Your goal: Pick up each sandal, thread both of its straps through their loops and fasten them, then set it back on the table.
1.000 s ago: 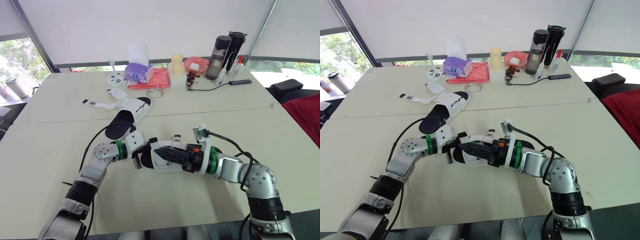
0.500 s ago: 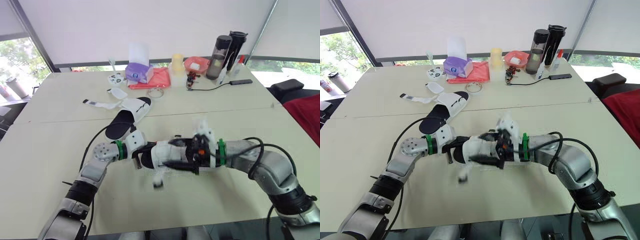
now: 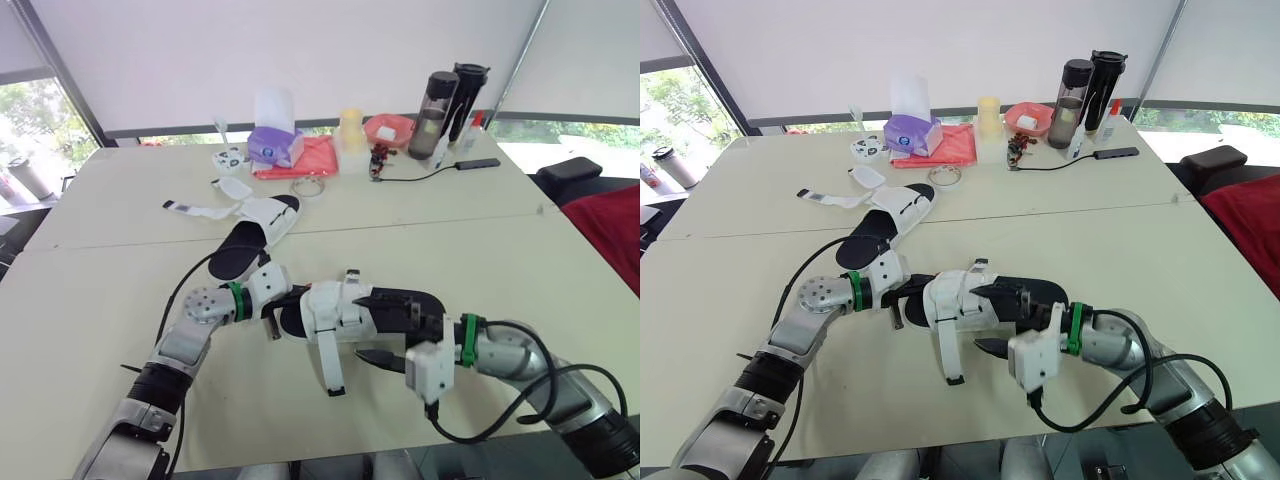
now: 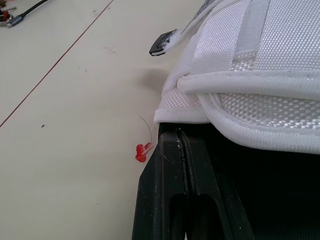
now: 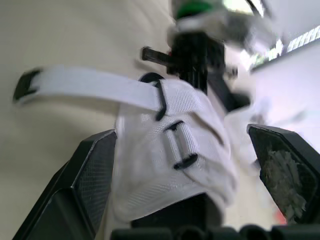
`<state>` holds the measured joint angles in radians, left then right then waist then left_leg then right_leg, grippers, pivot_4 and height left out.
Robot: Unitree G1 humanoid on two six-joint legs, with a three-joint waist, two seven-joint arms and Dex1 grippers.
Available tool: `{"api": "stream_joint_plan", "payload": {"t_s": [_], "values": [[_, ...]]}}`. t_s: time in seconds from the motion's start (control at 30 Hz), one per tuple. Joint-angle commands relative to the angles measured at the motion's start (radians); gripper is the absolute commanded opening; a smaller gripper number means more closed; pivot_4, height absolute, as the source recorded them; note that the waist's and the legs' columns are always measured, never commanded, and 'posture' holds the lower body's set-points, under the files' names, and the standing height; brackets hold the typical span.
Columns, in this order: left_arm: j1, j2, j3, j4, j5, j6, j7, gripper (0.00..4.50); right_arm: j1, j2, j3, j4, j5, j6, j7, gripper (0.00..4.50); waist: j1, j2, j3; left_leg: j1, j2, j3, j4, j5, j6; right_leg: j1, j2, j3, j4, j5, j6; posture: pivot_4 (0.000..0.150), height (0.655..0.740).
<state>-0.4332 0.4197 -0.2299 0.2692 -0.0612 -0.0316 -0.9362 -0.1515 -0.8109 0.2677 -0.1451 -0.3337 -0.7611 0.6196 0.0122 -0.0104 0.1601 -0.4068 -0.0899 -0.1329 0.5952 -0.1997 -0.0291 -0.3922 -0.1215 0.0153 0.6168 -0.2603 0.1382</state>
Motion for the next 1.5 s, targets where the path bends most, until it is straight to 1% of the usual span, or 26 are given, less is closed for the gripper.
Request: {"api": "stream_joint_plan", "payload": {"t_s": [0.03, 0.17, 0.2, 0.4, 0.6, 0.7, 0.8, 0.97, 1.0, 1.03, 1.07, 1.1, 1.13, 1.17, 1.2, 1.23, 1.3, 1.4, 1.5], "values": [[0.04, 0.007, -0.039, 0.026, 0.018, 0.044, -0.029, 0.0, -0.004, 0.013, -0.009, 0.063, -0.094, -0.143, -0.082, 4.44, 0.0, 0.0, 0.0, 0.0, 0.0, 0.0, 0.0, 0.0, 0.0, 0.0, 0.0, 0.0, 0.0, 0.0, -0.001, 0.15, 0.74], [0.042, 0.01, -0.036, 0.018, 0.014, 0.054, -0.031, 0.0, -0.02, 0.036, 0.001, 0.134, -0.159, -0.247, -0.148, 4.44, 0.0, 0.0, 0.0, 0.0, 0.001, -0.003, 0.0, 0.0, 0.0, 0.001, 0.0, 0.001, 0.0, -0.001, -0.002, 0.15, 0.74], [0.044, 0.011, -0.036, 0.014, 0.013, 0.056, -0.031, 0.0, -0.032, 0.042, 0.014, 0.157, -0.206, -0.277, -0.164, 4.44, -0.001, 0.0, 0.0, 0.001, 0.0, -0.003, 0.0, 0.0, 0.0, 0.001, 0.0, 0.001, 0.0, -0.001, -0.002, 0.15, 0.74], [0.056, 0.006, -0.027, -0.015, -0.002, 0.089, -0.026, 0.0, -0.105, 0.102, 0.067, 0.291, -0.355, -0.368, -0.258, 4.44, -0.004, 0.0, 0.0, 0.002, 0.0, -0.003, 0.0, 0.0, 0.0, 0.002, 0.001, 0.002, 0.001, -0.001, -0.002, 0.15, 0.74], [0.065, 0.013, -0.02, -0.035, -0.005, 0.115, -0.03, 0.0, -0.168, 0.149, 0.053, 0.351, -0.488, -0.47, -0.434, 4.44, -0.005, 0.0, 0.0, 0.006, 0.0, -0.003, 0.0, 0.0, 0.0, 0.004, 0.002, 0.003, 0.003, -0.001, -0.003, 0.15, 0.74], [0.068, 0.016, -0.017, -0.041, -0.008, 0.124, -0.033, 0.0, -0.188, 0.156, 0.069, 0.363, -0.531, -0.501, -0.48, 4.44, -0.005, 0.0, 0.0, 0.006, 0.0, -0.003, 0.0, 0.0, 0.0, 0.004, 0.002, 0.004, 0.004, -0.001, -0.003, 0.15, 0.74], [0.071, 0.016, -0.018, -0.047, -0.008, 0.131, -0.033, 0.0, -0.211, 0.16, 0.101, 0.384, -0.551, -0.52, -0.491, 4.44, -0.006, 0.0, 0.0, 0.006, 0.0, -0.003, 0.0, 0.0, 0.0, 0.004, 0.002, 0.004, 0.004, -0.001, -0.003, 0.15, 0.74], [0.074, 0.014, -0.019, -0.052, -0.014, 0.142, -0.033, 0.0, -0.254, 0.164, 0.143, 0.391, -0.553, -0.548, -0.494, 4.44, -0.009, 0.0, 0.0, 0.007, 0.0, -0.003, -0.001, 0.0, 0.0, 0.004, 0.002, 0.004, 0.004, -0.001, -0.003, 0.15, 0.74], [0.075, 0.015, -0.019, -0.051, -0.015, 0.144, -0.032, 0.0, -0.265, 0.167, 0.146, 0.387, -0.553, -0.547, -0.496, 3.93, -0.009, 0.0, 0.0, 0.007, 0.0, -0.003, -0.001, 0.0, 0.0, 0.004, 0.002, 0.004, 0.004, -0.001, -0.003, 0.15, 0.74], [0.077, 0.016, -0.019, -0.051, -0.016, 0.145, -0.032, 0.0, -0.276, 0.171, 0.149, 0.387, -0.547, -0.546, -0.497, 3.6, -0.009, 0.0, 0.0, 0.007, 0.0, -0.003, -0.001, 0.0, 0.0, 0.004, 0.002, 0.004, 0.004, -0.001, -0.003, 0.15, 0.74], [0.078, 0.016, -0.02, -0.051, -0.017, 0.147, -0.032, 0.0, -0.285, 0.174, 0.155, 0.385, -0.547, -0.547, -0.497, 3.17, -0.01, 0.0, 0.0, 0.007, 0.0, -0.003, -0.001, 0.0, 0.0, 0.004, 0.002, 0.004, 0.004, -0.001, -0.003, 0.15, 0.74], [0.079, 0.017, -0.02, -0.051, -0.018, 0.148, -0.032, 0.0, -0.291, 0.175, 0.16, 0.386, -0.547, -0.548, -0.498, 2.6, -0.01, 0.0, 0.0, 0.007, 0.0, -0.003, -0.001, 0.0, 0.0, 0.004, 0.002, 0.005, 0.004, -0.001, -0.003, 0.15, 0.74], [0.079, 0.017, -0.02, -0.051, -0.019, 0.149, -0.031, 0.0, -0.294, 0.175, 0.164, 0.389, -0.547, -0.549, -0.499, 2.19, -0.01, 0.0, 0.0, 0.007, 0.0, -0.003, -0.001, 0.0, 0.0, 0.004, 0.002, 0.005, 0.004, -0.001, -0.003, 0.15, 0.74], [0.079, 0.016, -0.02, -0.051, -0.02, 0.151, -0.031, 0.0, -0.296, 0.176, 0.167, 0.392, -0.55, -0.55, -0.503, 1.63, -0.01, 0.0, 0.0, 0.007, 0.0, -0.003, -0.001, 0.0, 0.0, 0.004, 0.002, 0.005, 0.004, -0.001, -0.003, 0.15, 0.74], [0.079, 0.016, -0.019, -0.051, -0.021, 0.152, -0.03, 0.0, -0.298, 0.176, 0.168, 0.397, -0.553, -0.548, -0.506, 1.2, -0.009, 0.0, 0.0, 0.007, 0.0, -0.003, -0.001, 0.0, 0.0, 0.004, 0.002, 0.005, 0.004, -0.001, -0.003, 0.15, 0.74], [0.079, 0.015, -0.019, -0.051, -0.022, 0.154, -0.029, 0.0, -0.299, 0.175, 0.169, 0.4, -0.561, -0.548, -0.51, 0.67, -0.009, 0.0, 0.0, 0.007, 0.0, -0.003, -0.001, 0.0, 0.0, 0.004, 0.002, 0.005, 0.004, -0.001, -0.003, 0.15, 0.74], [0.079, 0.014, -0.018, -0.05, -0.023, 0.156, -0.029, 0.0, -0.3, 0.174, 0.168, 0.404, -0.568, -0.542, -0.516, 0.03, -0.009, 0.0, 0.0, 0.007, 0.0, -0.003, -0.001, 0.0, 0.0, 0.004, 0.002, 0.005, 0.004, -0.001, -0.003, 0.15, 0.74], [0.08, 0.015, -0.017, -0.05, -0.024, 0.157, -0.029, 0.0, -0.294, 0.176, 0.154, 0.409, -0.546, -0.516, -0.527, 0.03, -0.009, 0.0, 0.0, 0.007, 0.0, -0.003, -0.001, 0.0, 0.0, 0.004, 0.002, 0.005, 0.005, -0.001, -0.003, 0.15, 0.74], [0.082, 0.016, -0.017, -0.048, -0.024, 0.157, -0.03, 0.0, -0.317, 0.191, 0.133, 0.403, -0.461, -0.459, -0.515, 0.03, -0.01, 0.0, 0.0, 0.007, 0.0, -0.003, -0.001, 0.0, 0.0, 0.004, 0.002, 0.005, 0.005, -0.001, -0.003, 0.15, 0.74]]}}
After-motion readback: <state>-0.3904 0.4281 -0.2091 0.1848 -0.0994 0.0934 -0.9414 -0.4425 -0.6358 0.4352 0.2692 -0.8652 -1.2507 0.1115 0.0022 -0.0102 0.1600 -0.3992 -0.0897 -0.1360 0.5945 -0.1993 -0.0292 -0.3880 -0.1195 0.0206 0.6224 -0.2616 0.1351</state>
